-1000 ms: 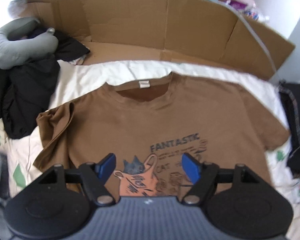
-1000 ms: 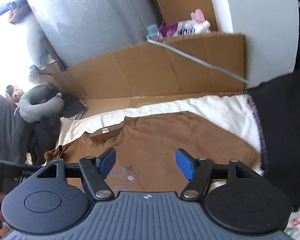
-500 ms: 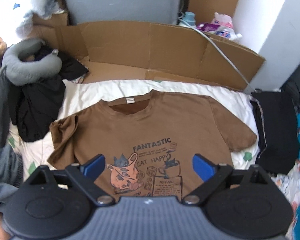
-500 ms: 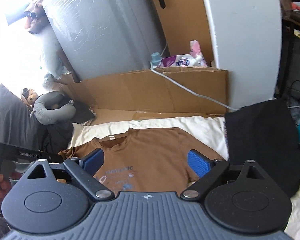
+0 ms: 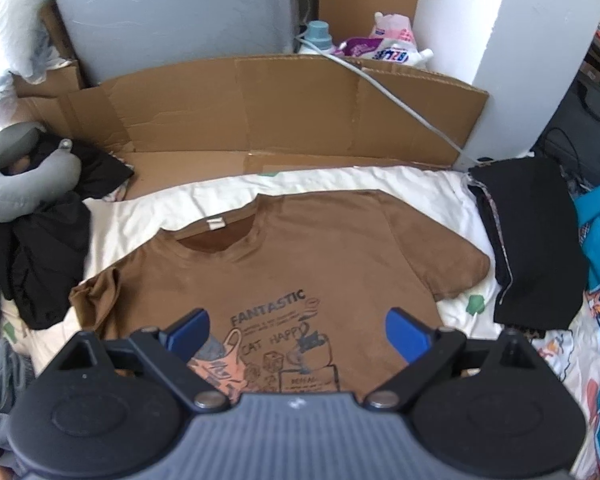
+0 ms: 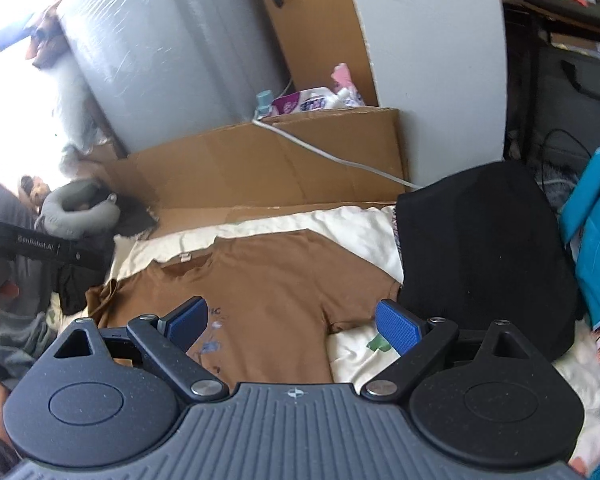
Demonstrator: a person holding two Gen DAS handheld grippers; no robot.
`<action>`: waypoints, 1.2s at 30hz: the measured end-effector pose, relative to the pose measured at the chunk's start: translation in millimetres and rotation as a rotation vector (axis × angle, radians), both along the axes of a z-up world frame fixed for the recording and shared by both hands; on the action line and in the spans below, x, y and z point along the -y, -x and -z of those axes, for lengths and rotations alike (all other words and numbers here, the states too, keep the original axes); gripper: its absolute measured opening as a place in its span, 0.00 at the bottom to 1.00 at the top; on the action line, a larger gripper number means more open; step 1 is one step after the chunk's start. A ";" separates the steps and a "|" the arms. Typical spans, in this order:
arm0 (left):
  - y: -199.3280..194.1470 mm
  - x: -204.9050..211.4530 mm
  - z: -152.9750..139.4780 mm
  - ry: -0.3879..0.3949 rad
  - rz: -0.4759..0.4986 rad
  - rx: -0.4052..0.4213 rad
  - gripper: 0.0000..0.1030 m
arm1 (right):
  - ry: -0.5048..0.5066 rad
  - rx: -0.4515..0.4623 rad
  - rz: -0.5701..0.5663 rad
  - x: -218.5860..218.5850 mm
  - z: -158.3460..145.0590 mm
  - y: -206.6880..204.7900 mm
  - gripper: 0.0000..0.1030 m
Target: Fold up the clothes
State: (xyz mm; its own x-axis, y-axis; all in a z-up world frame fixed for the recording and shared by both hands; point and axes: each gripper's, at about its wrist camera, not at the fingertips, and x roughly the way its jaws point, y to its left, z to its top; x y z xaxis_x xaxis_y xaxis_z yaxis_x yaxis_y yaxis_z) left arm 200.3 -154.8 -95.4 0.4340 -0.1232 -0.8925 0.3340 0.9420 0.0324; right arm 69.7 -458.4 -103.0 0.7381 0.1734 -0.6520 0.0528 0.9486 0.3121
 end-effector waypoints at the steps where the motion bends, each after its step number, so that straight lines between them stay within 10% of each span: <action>1: -1.3 2.1 3.8 -0.006 0.009 -0.001 0.94 | 0.000 0.006 0.010 1.7 8.0 -0.9 0.92; 23: -77.3 70.1 154.7 0.023 0.236 0.067 0.87 | -0.159 0.029 0.111 -4.0 197.7 -40.6 0.85; 36: -65.7 102.0 244.8 0.024 0.369 -0.014 0.48 | -0.299 -0.009 0.310 31.8 250.2 -103.2 0.85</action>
